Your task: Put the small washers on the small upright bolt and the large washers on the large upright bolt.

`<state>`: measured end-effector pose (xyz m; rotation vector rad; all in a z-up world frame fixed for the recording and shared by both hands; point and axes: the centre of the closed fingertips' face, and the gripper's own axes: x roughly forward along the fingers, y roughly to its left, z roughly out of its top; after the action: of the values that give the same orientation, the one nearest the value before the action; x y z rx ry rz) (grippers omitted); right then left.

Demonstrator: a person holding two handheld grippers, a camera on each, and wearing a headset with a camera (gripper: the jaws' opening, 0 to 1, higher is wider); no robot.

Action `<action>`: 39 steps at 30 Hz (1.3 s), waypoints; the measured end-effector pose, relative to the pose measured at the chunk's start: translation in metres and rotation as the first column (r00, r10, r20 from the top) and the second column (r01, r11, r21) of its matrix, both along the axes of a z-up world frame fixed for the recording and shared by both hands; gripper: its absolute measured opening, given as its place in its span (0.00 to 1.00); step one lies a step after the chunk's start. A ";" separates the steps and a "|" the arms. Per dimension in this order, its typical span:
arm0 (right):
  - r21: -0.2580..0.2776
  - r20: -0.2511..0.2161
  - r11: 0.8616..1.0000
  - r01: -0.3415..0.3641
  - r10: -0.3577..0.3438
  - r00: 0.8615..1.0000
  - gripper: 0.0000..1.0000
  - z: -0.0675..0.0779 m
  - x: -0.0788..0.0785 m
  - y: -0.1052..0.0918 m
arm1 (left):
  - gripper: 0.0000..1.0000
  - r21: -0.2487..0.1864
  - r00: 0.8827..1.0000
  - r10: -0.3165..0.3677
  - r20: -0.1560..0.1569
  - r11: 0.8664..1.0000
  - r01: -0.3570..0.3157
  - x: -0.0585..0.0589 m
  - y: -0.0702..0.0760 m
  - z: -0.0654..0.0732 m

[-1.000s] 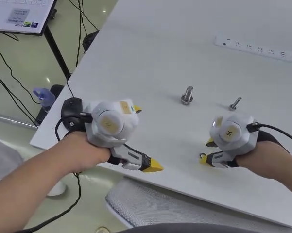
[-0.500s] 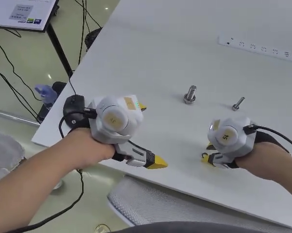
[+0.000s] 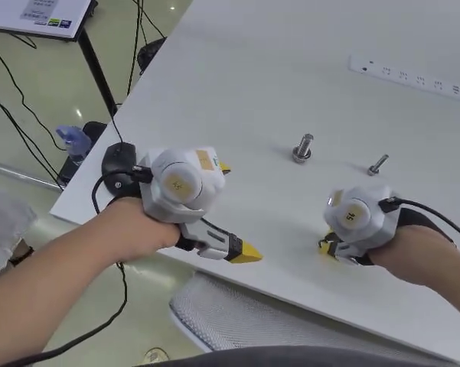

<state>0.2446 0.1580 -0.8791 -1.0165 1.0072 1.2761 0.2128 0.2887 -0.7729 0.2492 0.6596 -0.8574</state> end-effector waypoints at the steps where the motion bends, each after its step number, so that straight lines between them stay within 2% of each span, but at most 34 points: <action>1: -0.012 0.001 1.000 0.004 -0.004 1.000 0.14 0.000 0.000 0.000 | 0.90 -0.002 1.000 0.001 0.000 1.000 -0.001 0.000 0.000 0.000; 6: -0.039 -0.006 0.999 0.011 -0.011 1.000 0.13 0.000 0.001 0.000 | 0.89 -0.003 1.000 0.002 -0.001 1.000 -0.002 0.001 0.001 0.001; 8: -0.008 -0.033 0.998 0.069 -0.069 0.997 0.12 0.000 0.002 0.000 | 0.89 -0.008 1.000 0.004 0.003 1.000 -0.004 0.002 0.001 0.002; 10: 0.016 -0.053 0.997 0.082 -0.081 0.995 0.12 0.001 0.003 -0.001 | 0.88 -0.010 1.000 0.003 0.003 1.000 -0.003 0.002 0.000 0.003; 14: 0.017 -0.045 0.997 0.081 -0.080 0.996 0.12 0.001 0.001 -0.001 | 0.88 -0.002 1.000 -0.004 0.007 1.000 0.004 0.001 -0.001 0.003; 21: 0.027 -0.063 0.993 0.118 -0.116 0.991 0.12 0.008 0.003 -0.007 | 0.88 -0.002 1.000 -0.006 0.004 1.000 0.006 0.000 -0.004 0.002; 27: 0.025 -0.055 0.987 0.156 -0.155 0.986 0.12 0.015 0.013 -0.028 | 0.88 -0.006 1.000 -0.006 0.007 1.000 0.006 0.002 -0.007 0.002; 35: 0.028 -0.038 0.968 0.249 -0.248 0.968 0.12 0.027 0.040 -0.068 | 0.88 -0.007 1.000 0.000 0.002 1.000 0.000 0.006 -0.010 0.003; 39: 0.031 -0.024 0.959 0.281 -0.280 0.960 0.12 0.035 0.051 -0.080 | 0.89 -0.002 1.000 -0.004 0.002 1.000 0.004 0.007 -0.012 0.004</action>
<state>0.2951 0.0777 -0.8437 -0.8033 1.0986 1.0662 0.2196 0.2766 -0.7692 0.2496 0.6558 -0.8621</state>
